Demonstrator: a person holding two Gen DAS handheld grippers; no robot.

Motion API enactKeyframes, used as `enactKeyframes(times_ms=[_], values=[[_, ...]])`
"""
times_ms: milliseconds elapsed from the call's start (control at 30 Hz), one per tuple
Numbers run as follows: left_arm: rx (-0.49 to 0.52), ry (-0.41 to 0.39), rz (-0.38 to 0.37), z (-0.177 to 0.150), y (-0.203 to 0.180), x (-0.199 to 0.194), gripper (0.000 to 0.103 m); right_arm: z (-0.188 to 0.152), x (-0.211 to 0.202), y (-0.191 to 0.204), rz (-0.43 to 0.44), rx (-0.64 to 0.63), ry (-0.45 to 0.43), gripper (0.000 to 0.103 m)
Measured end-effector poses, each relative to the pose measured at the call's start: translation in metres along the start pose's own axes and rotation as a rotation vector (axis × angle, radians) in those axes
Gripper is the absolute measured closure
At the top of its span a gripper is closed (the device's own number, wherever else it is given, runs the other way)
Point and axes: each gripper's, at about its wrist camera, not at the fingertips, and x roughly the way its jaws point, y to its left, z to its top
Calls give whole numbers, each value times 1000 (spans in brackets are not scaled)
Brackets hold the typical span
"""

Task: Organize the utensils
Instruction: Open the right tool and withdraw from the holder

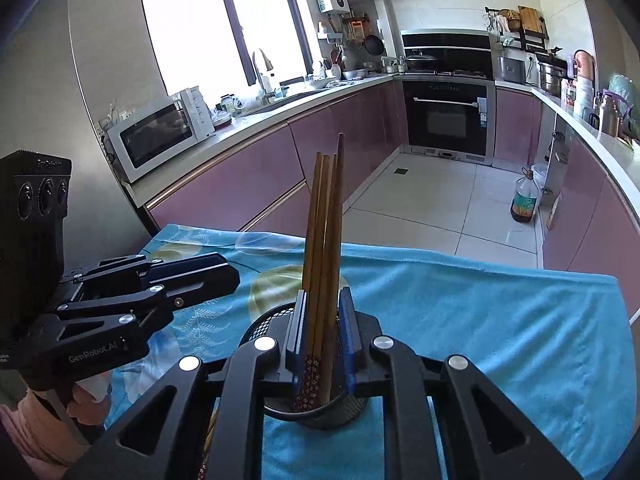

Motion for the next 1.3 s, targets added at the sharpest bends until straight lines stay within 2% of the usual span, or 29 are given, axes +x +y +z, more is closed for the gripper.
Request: enactKeyframes(times_ms=[200,333,433,533,733,967,1300], values=[[23,-84,44,-17,3,-41,70,-13,-24,14,37,-31,-49,78],[21,-85,86,-38,12,-57,65,-33,-43,31,60,-91,-74,71],[20,-24,110,-63,22,-54,63,-53,-42,43,95,-108,-34,71],[9,55,126,-91,30,-44,63,-73,-23,54,109,-106,51,71],[-23,171,135,-138,35,-20,63,-105,21,55,136,-23,195,71],[-53,209,123,-155,40,-16,63,-120,36,65,97,-18,243,71],[-43,226,102,-159,34,-11,63,-128,42,70,61,-27,251,72]])
